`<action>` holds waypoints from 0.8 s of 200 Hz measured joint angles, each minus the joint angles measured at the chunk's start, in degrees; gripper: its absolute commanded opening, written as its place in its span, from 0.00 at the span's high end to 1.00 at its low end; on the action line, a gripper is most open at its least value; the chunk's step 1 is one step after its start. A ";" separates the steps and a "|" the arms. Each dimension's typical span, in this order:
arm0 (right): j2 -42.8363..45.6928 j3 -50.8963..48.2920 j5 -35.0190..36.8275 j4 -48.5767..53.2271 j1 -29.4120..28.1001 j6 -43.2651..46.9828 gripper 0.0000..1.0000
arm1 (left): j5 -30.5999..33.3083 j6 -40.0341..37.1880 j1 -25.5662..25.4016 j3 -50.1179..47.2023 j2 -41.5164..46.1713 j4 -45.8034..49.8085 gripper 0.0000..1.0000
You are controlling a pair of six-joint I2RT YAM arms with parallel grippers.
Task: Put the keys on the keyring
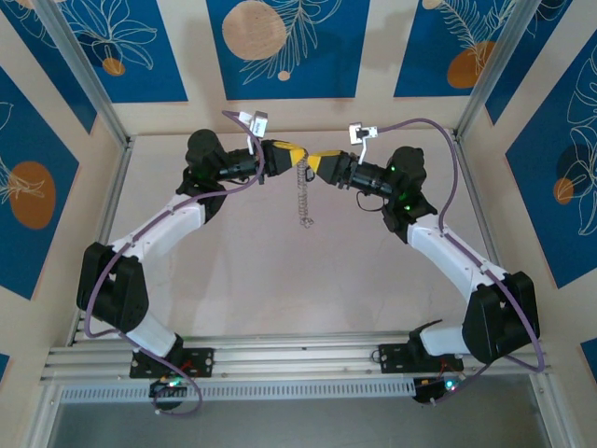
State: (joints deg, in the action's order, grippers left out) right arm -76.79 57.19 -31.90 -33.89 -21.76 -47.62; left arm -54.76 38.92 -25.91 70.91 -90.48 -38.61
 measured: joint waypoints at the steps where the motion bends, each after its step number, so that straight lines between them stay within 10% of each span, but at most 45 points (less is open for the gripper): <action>1: -0.04 0.00 0.00 -0.02 -0.02 0.00 0.62 | 0.00 0.00 0.00 0.00 0.00 0.00 1.00; 88: -1.77 0.07 -0.17 -0.90 -0.96 -0.22 1.00 | 0.44 0.04 -0.15 -0.07 0.00 0.00 1.00; 144: -1.77 0.35 -0.74 -0.59 -0.94 0.39 1.00 | 0.90 0.22 -0.15 -0.07 0.00 0.02 1.00; 160: -1.77 0.98 -1.16 0.50 -0.76 0.94 1.00 | 0.90 0.22 -0.15 -0.07 0.00 0.02 0.83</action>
State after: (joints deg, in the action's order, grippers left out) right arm -78.56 58.17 -33.06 -33.39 -22.52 -46.68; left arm -53.87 39.13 -26.06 70.85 -90.48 -38.59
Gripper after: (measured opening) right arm 0.058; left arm 0.079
